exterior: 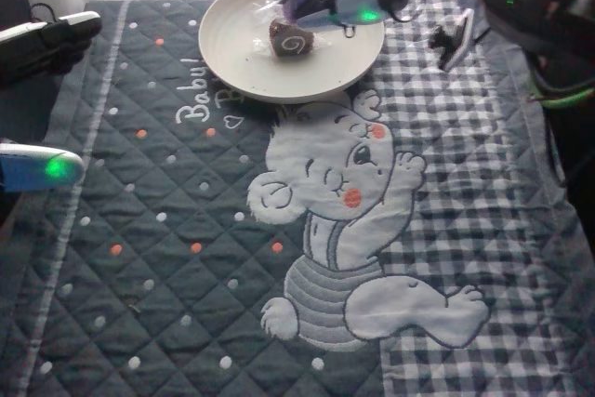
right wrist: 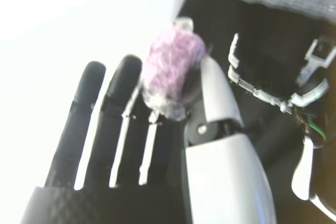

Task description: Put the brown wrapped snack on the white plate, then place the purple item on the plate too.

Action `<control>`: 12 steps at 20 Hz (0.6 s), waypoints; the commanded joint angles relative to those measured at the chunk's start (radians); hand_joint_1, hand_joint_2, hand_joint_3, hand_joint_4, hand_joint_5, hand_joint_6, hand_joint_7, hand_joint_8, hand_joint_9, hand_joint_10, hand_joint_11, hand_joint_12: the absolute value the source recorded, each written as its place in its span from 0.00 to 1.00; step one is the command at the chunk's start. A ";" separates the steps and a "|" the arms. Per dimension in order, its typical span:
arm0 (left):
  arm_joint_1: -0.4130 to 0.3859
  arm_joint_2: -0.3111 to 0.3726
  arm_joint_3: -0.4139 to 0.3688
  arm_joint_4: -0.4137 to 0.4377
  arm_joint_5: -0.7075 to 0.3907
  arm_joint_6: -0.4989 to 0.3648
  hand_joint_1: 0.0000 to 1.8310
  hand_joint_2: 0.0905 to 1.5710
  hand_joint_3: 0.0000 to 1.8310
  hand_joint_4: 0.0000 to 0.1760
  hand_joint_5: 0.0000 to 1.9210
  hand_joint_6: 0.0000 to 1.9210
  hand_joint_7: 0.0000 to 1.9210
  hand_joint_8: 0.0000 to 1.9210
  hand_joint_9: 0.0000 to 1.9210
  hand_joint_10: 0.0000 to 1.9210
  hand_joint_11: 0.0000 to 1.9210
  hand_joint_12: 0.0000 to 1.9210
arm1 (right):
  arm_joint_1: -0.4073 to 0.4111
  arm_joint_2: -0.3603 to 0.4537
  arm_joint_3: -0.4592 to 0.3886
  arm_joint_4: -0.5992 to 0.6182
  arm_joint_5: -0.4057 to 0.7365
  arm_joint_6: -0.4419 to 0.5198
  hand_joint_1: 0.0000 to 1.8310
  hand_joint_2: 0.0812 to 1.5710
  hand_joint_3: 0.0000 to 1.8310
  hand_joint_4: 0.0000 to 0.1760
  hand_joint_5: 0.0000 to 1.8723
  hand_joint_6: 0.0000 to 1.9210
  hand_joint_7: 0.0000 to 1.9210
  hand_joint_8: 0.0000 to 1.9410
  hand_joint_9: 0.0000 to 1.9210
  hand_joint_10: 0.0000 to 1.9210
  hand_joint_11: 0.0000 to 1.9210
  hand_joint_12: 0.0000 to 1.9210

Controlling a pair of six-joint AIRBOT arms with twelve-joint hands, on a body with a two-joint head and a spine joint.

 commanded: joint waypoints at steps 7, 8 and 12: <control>-0.016 0.000 -0.004 -0.032 -0.165 -0.009 0.44 0.49 0.00 0.43 0.12 0.00 0.11 0.00 0.12 0.00 0.00 0.41 | 0.018 0.026 0.014 0.075 0.042 0.019 0.38 0.48 0.00 1.00 0.00 0.00 0.05 0.00 0.01 0.00 0.00 0.01; -0.006 0.007 -0.011 -0.043 -0.185 -0.009 0.44 0.49 0.00 0.46 0.12 0.00 0.11 0.00 0.12 0.00 0.00 0.41 | 0.018 0.039 0.000 0.085 0.050 0.019 0.39 0.48 0.00 1.00 0.00 0.00 0.03 0.00 0.02 0.01 0.04 0.02; 0.088 0.034 -0.049 -0.173 -0.386 -0.033 0.47 0.50 0.00 0.29 0.09 0.00 0.09 0.00 0.09 0.00 0.00 0.39 | -0.055 0.195 -0.195 0.231 0.325 0.019 0.41 0.47 0.00 1.00 0.00 0.00 0.02 0.00 0.00 0.00 0.00 0.06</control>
